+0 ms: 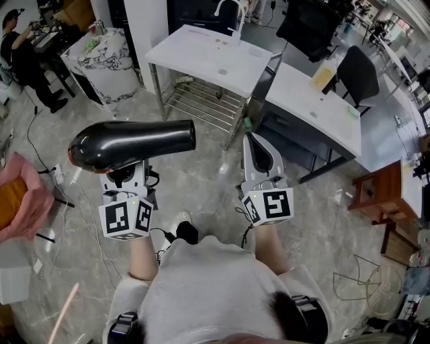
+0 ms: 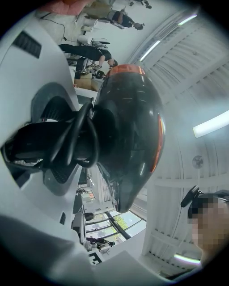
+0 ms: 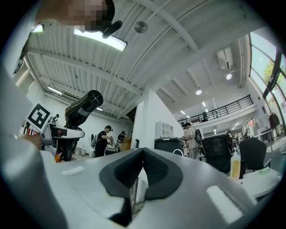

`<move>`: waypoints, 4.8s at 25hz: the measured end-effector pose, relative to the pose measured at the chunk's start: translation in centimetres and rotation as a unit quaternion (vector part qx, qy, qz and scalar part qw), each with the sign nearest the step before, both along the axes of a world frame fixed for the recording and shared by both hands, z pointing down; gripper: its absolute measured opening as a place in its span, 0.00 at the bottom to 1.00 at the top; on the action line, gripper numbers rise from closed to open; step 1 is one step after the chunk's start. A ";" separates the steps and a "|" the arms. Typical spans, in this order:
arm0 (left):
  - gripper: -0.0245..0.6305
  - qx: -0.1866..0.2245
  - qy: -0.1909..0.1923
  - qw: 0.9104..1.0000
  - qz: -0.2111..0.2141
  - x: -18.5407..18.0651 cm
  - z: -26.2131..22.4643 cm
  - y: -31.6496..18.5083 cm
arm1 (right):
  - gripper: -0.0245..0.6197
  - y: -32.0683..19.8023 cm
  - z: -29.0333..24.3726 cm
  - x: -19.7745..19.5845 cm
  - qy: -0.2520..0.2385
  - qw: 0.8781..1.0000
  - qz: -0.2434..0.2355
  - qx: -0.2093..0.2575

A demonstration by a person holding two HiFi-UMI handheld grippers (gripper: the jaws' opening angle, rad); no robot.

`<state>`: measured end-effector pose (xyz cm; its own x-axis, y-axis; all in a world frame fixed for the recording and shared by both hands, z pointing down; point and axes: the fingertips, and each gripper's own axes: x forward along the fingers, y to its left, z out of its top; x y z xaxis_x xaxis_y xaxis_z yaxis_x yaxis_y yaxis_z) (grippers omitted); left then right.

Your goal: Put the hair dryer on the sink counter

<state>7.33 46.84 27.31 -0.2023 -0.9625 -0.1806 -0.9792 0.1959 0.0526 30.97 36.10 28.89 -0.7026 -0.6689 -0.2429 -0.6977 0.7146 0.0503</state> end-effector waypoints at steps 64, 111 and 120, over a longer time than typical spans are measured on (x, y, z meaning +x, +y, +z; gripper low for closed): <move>0.41 0.035 0.019 0.999 0.027 -21.2 -1.9 -38.9 | 0.05 -39.7 -0.8 -22.3 0.004 1.000 -0.011 -0.002; 0.41 -0.036 0.039 0.983 0.177 -39.2 1.5 -71.1 | 0.05 -64.4 0.9 -39.1 0.012 0.993 0.115 -0.029; 0.41 -0.118 0.067 0.966 0.220 -38.2 7.6 -76.4 | 0.05 -66.1 3.7 -38.6 0.030 0.987 0.142 -0.065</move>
<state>-30.85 -29.54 34.90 0.2302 -0.9716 0.0546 -0.9579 -0.2163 0.1889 -7.62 -29.96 32.55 -0.4935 -0.8633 -0.1053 -0.8690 0.4945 0.0182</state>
